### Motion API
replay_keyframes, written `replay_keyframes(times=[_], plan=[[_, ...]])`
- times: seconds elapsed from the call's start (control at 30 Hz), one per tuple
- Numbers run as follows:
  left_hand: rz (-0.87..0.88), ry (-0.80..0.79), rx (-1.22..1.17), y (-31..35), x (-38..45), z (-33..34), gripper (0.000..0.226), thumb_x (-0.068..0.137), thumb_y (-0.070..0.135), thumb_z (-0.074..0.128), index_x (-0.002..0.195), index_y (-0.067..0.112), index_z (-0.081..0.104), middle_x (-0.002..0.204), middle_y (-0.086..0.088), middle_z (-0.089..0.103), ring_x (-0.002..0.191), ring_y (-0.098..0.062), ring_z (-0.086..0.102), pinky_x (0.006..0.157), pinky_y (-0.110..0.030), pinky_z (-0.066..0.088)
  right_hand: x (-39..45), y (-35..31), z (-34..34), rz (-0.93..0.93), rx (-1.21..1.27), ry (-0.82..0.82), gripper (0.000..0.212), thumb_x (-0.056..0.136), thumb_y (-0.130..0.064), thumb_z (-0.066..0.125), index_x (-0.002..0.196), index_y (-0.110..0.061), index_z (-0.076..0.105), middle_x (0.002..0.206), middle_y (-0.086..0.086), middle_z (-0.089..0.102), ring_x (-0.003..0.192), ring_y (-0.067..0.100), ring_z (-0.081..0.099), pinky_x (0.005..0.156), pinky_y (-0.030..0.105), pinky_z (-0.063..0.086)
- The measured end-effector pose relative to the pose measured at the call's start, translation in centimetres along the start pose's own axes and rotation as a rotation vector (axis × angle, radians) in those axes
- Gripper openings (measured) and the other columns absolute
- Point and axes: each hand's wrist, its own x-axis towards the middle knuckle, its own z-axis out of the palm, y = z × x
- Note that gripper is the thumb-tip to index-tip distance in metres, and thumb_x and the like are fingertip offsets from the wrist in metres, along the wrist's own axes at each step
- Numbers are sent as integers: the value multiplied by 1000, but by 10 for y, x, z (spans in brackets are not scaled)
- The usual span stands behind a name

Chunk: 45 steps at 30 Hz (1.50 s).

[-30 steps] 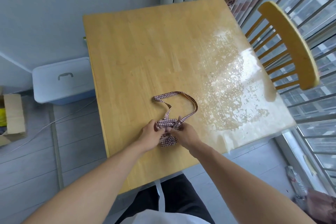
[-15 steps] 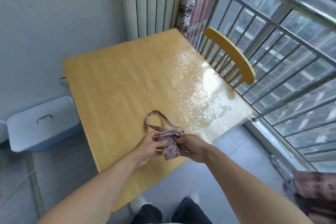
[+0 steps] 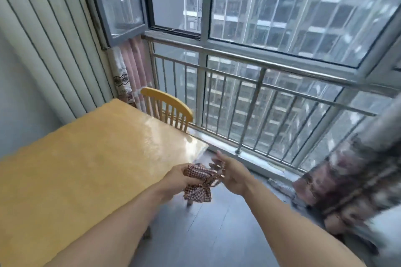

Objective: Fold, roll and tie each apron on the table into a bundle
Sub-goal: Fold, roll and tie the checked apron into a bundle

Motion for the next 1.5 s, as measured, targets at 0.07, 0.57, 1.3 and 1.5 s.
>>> replay_keyframes(times=[0.07,0.57,1.3,1.5], plan=[[39,-104,176,19,7,56,31,77,2,81,104,14,72,95,-2,78,91,-19,75,85,-39,61,-28,-34,-57,-67,70,80,22,103,-31,58,89,-13,61,71,2,60,70,19,59,79,33,49],[260,-573,694,138,21,413,32,77,14,83,106,18,69,101,1,74,96,-15,68,83,-27,56,-328,-233,-359,-57,-663,438,23,96,-29,71,102,-7,69,87,2,60,66,13,56,66,28,50],[728,-1298,395,405,-49,788,44,83,19,82,124,21,65,112,8,73,99,-1,68,75,-11,49,-619,-335,-490,-247,-503,1061,19,100,-9,62,118,-6,70,86,3,69,71,10,59,72,24,51],[741,-1242,49,502,-153,860,17,102,17,58,109,7,70,92,-11,74,75,-16,69,72,-28,57,-708,-350,-508,-493,-404,1280,21,100,-8,61,118,-10,71,93,2,76,74,7,66,75,22,57]])
